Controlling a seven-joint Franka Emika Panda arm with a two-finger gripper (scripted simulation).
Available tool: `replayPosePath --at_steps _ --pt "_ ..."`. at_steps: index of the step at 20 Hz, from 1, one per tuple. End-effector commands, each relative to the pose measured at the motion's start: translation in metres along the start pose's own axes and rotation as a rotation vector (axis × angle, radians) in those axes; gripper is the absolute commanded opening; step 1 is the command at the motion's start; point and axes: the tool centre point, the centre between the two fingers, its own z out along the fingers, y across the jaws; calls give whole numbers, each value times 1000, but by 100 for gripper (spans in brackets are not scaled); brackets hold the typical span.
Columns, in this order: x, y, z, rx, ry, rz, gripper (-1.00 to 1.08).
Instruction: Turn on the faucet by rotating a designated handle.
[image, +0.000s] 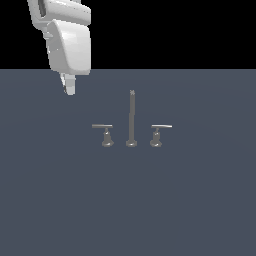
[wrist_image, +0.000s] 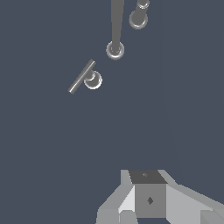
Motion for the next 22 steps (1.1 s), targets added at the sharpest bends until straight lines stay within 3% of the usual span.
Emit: replayPosePath --at_steps 1,12,22 --pt "5 -11 11 2 2 45 -100" --pt "36 -55 59 5 15 244 -100" --pt "80 -94 109 5 32 459 -100"
